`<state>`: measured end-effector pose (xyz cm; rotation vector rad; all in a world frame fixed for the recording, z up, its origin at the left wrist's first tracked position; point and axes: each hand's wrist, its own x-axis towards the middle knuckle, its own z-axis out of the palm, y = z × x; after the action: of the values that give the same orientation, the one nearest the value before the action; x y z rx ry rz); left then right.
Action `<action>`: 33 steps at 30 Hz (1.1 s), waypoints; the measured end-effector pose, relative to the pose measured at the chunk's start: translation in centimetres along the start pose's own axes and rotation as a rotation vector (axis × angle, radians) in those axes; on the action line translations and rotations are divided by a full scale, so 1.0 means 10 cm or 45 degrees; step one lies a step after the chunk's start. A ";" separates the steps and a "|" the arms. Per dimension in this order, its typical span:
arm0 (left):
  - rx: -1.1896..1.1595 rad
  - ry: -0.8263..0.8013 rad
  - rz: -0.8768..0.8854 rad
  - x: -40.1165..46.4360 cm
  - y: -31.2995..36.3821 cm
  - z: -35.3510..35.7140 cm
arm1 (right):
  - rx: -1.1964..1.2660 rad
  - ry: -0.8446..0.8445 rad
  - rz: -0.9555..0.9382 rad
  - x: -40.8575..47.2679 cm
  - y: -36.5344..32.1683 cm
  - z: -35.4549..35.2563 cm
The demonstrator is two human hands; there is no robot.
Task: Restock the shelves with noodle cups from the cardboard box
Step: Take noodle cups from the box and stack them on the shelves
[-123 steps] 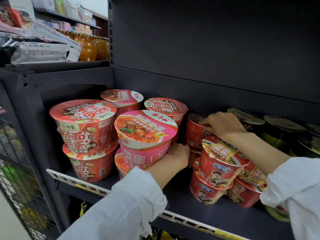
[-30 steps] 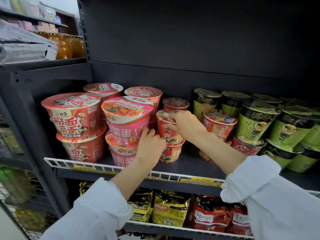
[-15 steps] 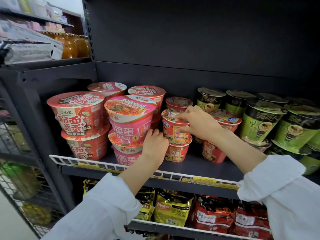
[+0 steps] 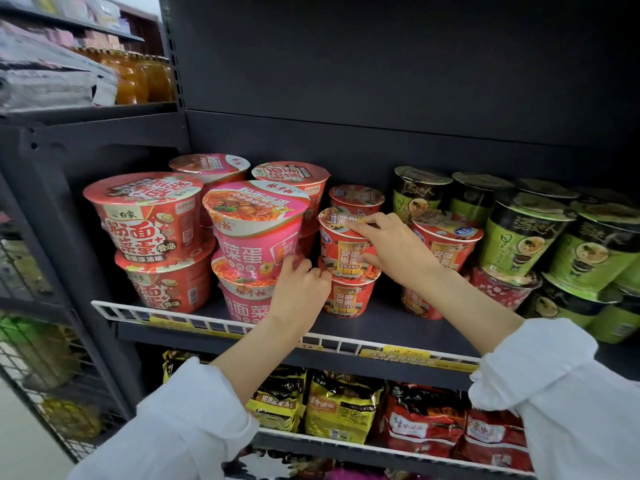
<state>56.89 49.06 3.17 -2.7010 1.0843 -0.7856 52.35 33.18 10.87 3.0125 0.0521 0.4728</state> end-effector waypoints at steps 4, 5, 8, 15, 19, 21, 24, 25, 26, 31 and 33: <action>0.050 -0.048 -0.030 0.07 0.03 -0.01 | -0.125 -0.008 0.007 0.06 -0.03 -0.05; 0.040 -0.074 -0.032 0.08 0.04 0.00 | -0.143 -0.004 0.010 0.07 -0.02 -0.06; -0.030 0.010 -0.031 0.07 0.03 -0.03 | -0.129 -0.008 0.028 0.07 -0.01 -0.06; -0.230 0.547 0.293 0.27 0.08 -0.16 | 0.400 0.095 0.082 -0.03 0.24 -0.22; -0.257 0.635 0.334 0.47 0.25 -0.30 | 0.286 0.182 0.320 -0.13 0.65 -0.25; -0.224 0.613 0.321 0.59 0.34 -0.34 | 0.236 0.079 0.421 -0.16 0.83 -0.22; -0.209 0.473 0.326 0.79 0.47 -0.36 | 0.216 -0.126 0.426 -0.21 0.95 -0.17; -0.214 0.416 0.310 0.85 0.50 -0.38 | 0.202 -0.160 0.418 -0.22 0.96 -0.17; -0.225 0.382 0.279 0.90 0.52 -0.41 | 0.168 -0.170 0.414 -0.24 0.97 -0.16; -0.388 0.202 0.118 1.16 0.48 -0.59 | -0.063 -0.135 0.430 -0.21 0.99 -0.16; -0.487 0.094 0.059 1.27 0.42 -0.64 | -0.130 -0.175 0.451 -0.17 0.95 -0.19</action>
<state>58.77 37.92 12.75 -2.9573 1.4407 -0.7412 50.36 23.76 13.06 2.9471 -0.5057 0.2815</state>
